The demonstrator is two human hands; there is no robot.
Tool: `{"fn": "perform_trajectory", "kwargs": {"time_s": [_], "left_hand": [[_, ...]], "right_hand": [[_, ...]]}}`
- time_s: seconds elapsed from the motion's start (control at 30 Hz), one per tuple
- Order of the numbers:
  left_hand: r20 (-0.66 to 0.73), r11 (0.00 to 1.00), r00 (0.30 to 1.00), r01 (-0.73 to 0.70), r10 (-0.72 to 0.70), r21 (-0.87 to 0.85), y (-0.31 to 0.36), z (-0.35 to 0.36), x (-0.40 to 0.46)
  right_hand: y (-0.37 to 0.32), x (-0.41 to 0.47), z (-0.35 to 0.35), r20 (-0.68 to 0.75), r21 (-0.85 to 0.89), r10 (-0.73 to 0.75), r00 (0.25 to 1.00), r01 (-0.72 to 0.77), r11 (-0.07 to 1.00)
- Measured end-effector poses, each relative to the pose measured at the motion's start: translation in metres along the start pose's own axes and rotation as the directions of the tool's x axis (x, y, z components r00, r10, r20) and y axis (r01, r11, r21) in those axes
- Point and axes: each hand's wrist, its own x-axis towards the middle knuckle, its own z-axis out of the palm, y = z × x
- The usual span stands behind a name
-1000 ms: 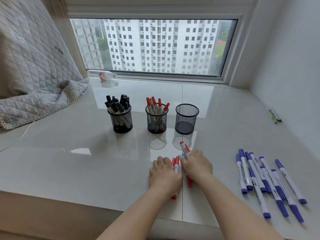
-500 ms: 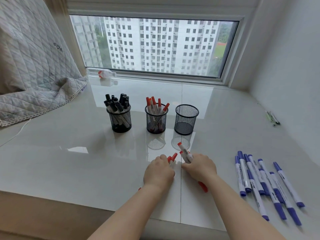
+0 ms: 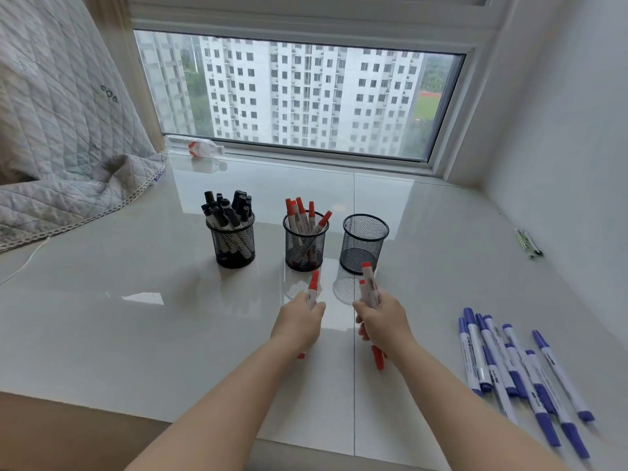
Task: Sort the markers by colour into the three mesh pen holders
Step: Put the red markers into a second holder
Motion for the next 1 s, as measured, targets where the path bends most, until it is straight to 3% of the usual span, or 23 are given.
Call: {"fn": "perform_trajectory", "kwargs": {"time_s": [0.13, 0.27, 0.43, 0.6, 0.8, 0.9, 1.0], "left_hand": [[-0.016, 0.972, 1.0, -0.021, 0.018, -0.235, 0.006, -0.02, 0.017], [-0.159, 0.897, 0.987, -0.084, 0.015, -0.433, 0.019, -0.039, 0.038], [-0.209, 0.838, 0.976, -0.165, 0.062, -0.521, 0.055, -0.067, 0.068], [-0.325, 0.837, 0.928, -0.321, 0.184, -0.443, 0.09, -0.085, 0.097], [-0.422, 0.668, 0.879, -0.452, 0.222, -0.591, 0.095, -0.094, 0.141], [-0.437, 0.672, 0.874, -0.455, 0.211, -0.585, 0.083, -0.085, 0.155], [-0.434, 0.706, 0.87, -0.459, 0.234, -0.54, 0.069, -0.072, 0.161]], "right_hand": [[-0.037, 0.013, 0.009, 0.07, -0.112, -0.162, 0.984, 0.17, 0.979], [-0.082, 0.039, 0.007, -0.001, 0.064, -0.2, 0.98, 0.2, 0.978], [-0.128, 0.069, 0.007, -0.166, 0.138, -0.249, 0.954, 0.273, 0.952], [-0.15, 0.099, 0.024, -0.276, 0.388, -0.185, 0.943, 0.286, 0.876], [-0.149, 0.131, 0.052, -0.303, 0.636, -0.069, 0.95, 0.256, 0.728], [-0.139, 0.141, 0.067, -0.317, 0.605, -0.091, 0.944, 0.276, 0.747], [-0.124, 0.145, 0.081, -0.383, 0.386, -0.22, 0.897, 0.372, 0.844]]}}
